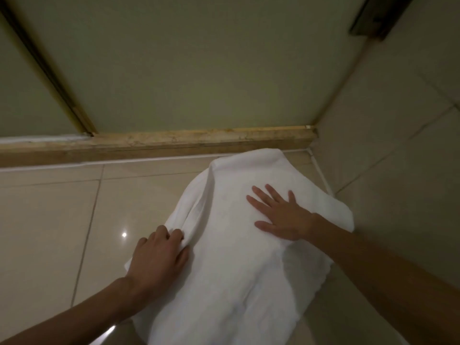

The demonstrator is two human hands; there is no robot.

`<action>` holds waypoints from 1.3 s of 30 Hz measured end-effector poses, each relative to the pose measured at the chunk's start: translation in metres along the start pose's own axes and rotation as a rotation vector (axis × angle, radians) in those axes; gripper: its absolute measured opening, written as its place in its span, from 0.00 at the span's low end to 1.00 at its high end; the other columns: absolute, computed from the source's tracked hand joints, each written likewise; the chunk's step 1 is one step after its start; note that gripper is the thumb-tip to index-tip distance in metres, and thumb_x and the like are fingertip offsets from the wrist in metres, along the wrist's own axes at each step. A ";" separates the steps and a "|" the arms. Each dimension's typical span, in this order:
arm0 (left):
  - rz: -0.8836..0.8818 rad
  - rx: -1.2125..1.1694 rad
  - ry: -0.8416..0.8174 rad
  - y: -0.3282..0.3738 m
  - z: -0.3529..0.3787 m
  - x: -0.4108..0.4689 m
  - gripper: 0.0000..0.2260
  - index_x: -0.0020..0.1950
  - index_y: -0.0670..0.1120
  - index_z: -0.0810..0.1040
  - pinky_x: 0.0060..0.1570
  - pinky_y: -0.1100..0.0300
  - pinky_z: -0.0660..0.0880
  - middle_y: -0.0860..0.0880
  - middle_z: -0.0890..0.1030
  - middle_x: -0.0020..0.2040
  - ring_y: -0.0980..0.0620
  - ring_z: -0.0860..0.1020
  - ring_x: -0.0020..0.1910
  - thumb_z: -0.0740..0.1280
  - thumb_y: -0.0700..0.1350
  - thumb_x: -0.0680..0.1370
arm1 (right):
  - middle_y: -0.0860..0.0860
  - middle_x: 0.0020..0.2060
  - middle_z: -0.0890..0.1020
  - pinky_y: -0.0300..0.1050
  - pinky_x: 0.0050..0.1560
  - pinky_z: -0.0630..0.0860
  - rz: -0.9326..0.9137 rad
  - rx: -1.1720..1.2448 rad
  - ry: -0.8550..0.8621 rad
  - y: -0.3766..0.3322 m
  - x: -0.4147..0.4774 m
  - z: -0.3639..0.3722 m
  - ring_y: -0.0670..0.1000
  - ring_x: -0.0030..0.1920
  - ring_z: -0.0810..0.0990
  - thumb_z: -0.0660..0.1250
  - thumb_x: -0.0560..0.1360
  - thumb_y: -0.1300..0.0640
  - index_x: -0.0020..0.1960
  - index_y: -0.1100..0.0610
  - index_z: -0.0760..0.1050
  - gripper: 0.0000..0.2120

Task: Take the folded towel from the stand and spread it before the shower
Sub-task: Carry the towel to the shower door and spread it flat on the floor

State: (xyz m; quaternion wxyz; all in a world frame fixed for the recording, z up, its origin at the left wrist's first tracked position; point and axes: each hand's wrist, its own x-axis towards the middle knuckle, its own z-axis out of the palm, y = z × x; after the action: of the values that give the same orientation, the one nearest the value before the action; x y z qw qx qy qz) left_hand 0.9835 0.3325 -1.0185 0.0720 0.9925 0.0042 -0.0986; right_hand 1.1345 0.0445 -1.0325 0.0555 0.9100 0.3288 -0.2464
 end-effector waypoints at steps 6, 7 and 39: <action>0.109 -0.024 0.155 0.003 0.007 0.001 0.18 0.39 0.47 0.73 0.33 0.57 0.62 0.50 0.66 0.34 0.43 0.74 0.29 0.51 0.57 0.73 | 0.42 0.75 0.33 0.71 0.68 0.39 -0.050 -0.019 0.005 0.010 0.009 -0.008 0.51 0.75 0.32 0.47 0.78 0.35 0.75 0.41 0.35 0.32; 0.111 -0.020 0.165 0.004 0.007 0.001 0.15 0.38 0.47 0.72 0.32 0.58 0.63 0.50 0.66 0.33 0.43 0.73 0.27 0.53 0.56 0.73 | 0.42 0.75 0.33 0.71 0.68 0.39 -0.061 -0.017 0.007 0.013 0.012 -0.009 0.51 0.74 0.32 0.47 0.78 0.36 0.75 0.41 0.35 0.32; -0.101 -0.186 -0.028 0.026 0.002 -0.042 0.11 0.54 0.51 0.69 0.40 0.57 0.62 0.52 0.65 0.42 0.48 0.74 0.40 0.54 0.56 0.80 | 0.58 0.64 0.71 0.53 0.60 0.68 0.416 0.682 0.419 -0.109 0.054 -0.061 0.60 0.63 0.71 0.55 0.78 0.39 0.69 0.58 0.63 0.28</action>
State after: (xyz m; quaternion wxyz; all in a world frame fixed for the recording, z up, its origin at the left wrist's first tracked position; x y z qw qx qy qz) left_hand 0.9426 0.3071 -1.0087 0.1586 0.9786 0.0624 -0.1150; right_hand 1.1270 0.1762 -0.9983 -0.2670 0.9532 0.0431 -0.1348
